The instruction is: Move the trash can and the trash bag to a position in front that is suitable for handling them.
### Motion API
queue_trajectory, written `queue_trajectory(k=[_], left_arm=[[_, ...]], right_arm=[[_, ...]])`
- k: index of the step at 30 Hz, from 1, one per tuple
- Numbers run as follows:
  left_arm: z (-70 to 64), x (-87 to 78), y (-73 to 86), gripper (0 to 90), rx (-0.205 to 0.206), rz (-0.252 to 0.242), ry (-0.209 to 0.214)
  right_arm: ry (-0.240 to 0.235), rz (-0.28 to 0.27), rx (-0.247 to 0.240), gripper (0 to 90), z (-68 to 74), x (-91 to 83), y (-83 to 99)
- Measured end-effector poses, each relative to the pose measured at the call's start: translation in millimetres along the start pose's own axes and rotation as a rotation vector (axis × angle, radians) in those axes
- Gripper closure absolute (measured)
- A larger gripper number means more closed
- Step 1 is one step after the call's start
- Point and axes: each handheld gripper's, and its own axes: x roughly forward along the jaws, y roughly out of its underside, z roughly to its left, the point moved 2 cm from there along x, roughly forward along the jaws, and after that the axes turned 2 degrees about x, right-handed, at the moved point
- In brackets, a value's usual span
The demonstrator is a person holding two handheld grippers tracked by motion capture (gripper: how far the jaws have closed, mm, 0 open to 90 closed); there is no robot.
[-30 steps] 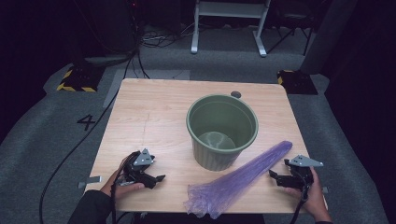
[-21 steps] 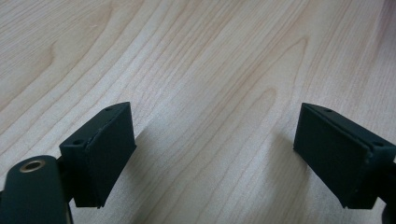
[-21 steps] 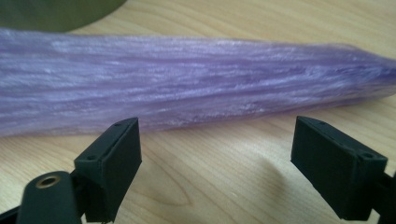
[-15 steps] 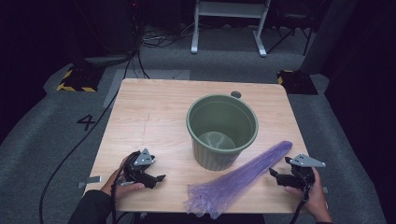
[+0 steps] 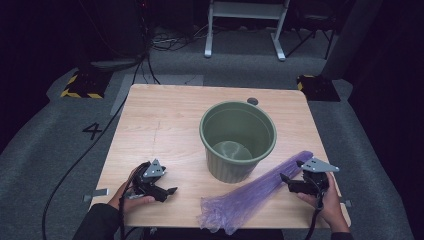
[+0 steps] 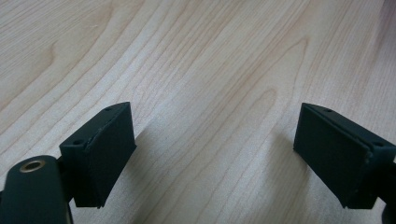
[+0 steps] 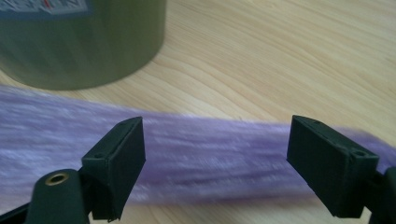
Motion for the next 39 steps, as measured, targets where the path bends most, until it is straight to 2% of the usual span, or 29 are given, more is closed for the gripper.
queue_trajectory(k=[4, 10, 26, 39], left_arm=[[-0.1, 0.3, -0.3, 12.2, -0.001, -0.001, -0.002], [-0.1, 0.2, -0.4, 12.3, 0.000, 0.001, -0.002], [-0.4, 0.7, -0.7, 12.4, -0.001, -0.001, -0.001], [-0.4, 0.7, -0.7, 12.4, -0.001, 0.000, 0.000]], right_arm=[[-0.001, 0.005, -0.019, 19.7, 5.7, 3.5, -6.7], [-0.027, -0.025, -0.043, 20.3, 17.0, 7.8, -19.9], [-0.135, -0.054, -0.106, 20.5, 56.3, 26.3, -46.3], [-0.161, -0.061, -0.117, 20.8, 67.0, 35.1, -51.8]])
